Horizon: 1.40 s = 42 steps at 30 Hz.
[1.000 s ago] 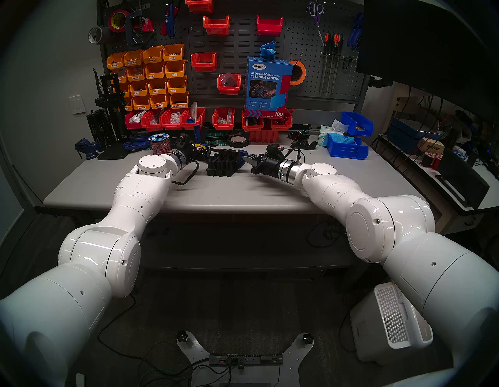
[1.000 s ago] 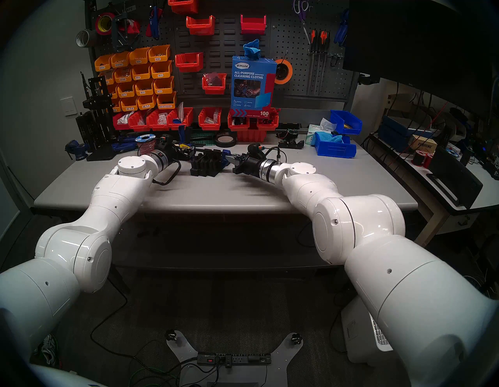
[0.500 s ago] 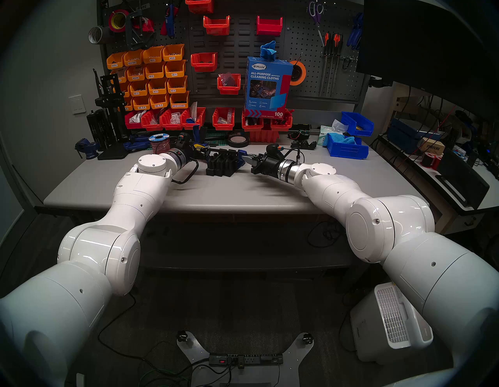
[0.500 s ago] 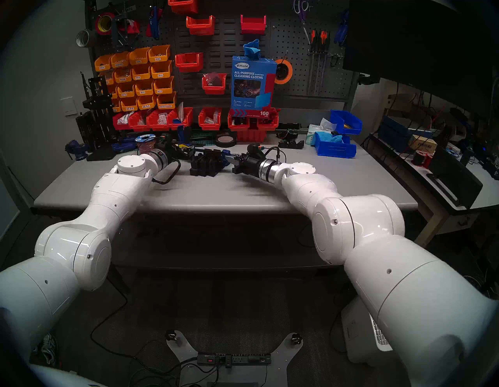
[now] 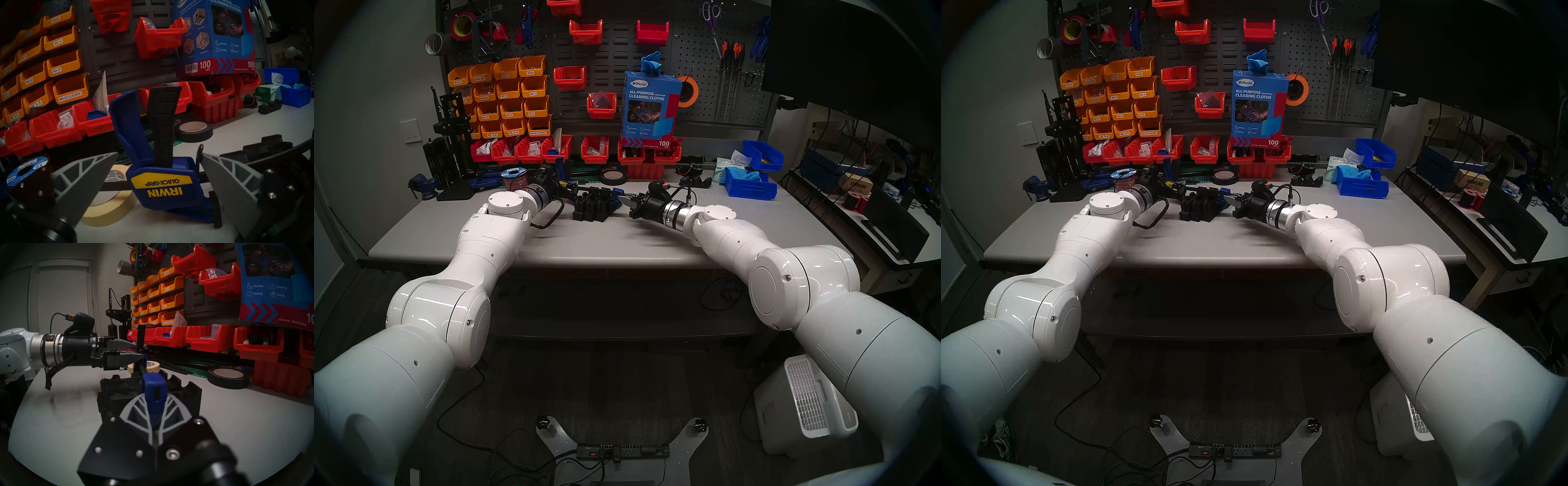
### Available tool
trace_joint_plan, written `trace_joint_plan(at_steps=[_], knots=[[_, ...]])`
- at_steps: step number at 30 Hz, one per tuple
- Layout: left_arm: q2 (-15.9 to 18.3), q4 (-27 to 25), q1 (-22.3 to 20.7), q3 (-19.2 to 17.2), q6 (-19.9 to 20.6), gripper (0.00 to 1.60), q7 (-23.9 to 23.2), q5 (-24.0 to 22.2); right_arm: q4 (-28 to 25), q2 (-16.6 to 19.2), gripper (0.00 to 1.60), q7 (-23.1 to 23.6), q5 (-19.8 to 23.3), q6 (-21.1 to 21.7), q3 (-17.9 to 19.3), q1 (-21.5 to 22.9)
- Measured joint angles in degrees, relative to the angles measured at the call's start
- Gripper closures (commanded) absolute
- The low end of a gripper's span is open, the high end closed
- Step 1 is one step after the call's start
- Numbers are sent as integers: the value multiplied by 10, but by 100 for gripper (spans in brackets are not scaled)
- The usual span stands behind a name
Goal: Clamp the two 3D printed pieces together with the clamp
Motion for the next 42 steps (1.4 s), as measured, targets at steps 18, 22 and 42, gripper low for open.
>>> trace_joint_plan(at_steps=[18,22,42], knots=[[-14,26,-14,5,-3,0,9,5,1,1,160,0,0,0,0,0],[-16,31,-17,6,-4,0,10,5,1,1,160,-1,0,0,0,-1],[-15,55,-32,9,-15,0,1,8,1,1,160,-1,-1,0,0,-1]])
